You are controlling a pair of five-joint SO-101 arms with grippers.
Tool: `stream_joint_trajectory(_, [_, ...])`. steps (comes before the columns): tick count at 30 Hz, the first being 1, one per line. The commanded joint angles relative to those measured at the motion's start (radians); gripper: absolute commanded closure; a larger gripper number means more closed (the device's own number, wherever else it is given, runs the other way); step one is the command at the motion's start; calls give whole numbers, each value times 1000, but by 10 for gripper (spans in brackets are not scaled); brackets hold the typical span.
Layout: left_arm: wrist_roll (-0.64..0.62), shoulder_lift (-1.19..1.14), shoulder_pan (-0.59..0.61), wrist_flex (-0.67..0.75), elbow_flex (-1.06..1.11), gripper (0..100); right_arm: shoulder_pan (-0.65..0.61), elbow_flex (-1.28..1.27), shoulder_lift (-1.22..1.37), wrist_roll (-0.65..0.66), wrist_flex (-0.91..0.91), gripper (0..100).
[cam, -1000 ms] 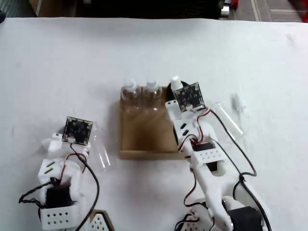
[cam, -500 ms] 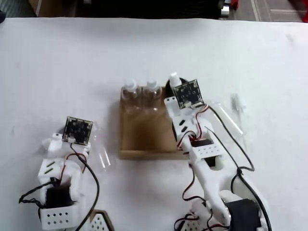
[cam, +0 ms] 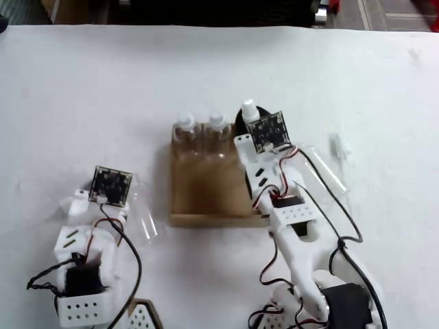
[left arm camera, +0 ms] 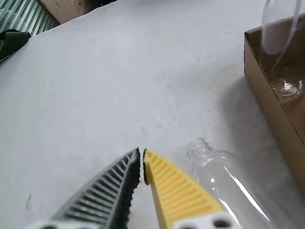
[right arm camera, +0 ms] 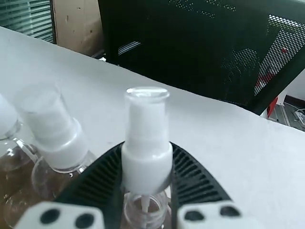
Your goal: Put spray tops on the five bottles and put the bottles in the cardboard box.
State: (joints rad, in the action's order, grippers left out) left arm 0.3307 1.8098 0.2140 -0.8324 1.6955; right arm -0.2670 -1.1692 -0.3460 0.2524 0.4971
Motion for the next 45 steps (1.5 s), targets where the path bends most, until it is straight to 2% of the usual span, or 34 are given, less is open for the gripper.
stream_joint_trajectory(1, [12,10,-8,17,-3,976,2,40,-7,11,-42,948])
stream_joint_trajectory(6, [12,10,-8,17,-3,976,2,40,-8,12,-70,802])
stream_joint_trajectory(21, [12,10,-8,17,-3,976,2,48,-10,9,-74,819])
stream_joint_trajectory(27, [12,10,-8,17,-3,976,1,43,-90,14,-82,817])
stream_joint_trajectory(30, [12,10,-8,17,-3,976,1,51,-165,15,-165,813])
stream_joint_trajectory(34, [12,10,-8,17,-3,976,-8,91,-254,14,-292,752])
stream_joint_trajectory(45, [12,10,-8,17,-3,976,-10,244,-456,8,-555,748])
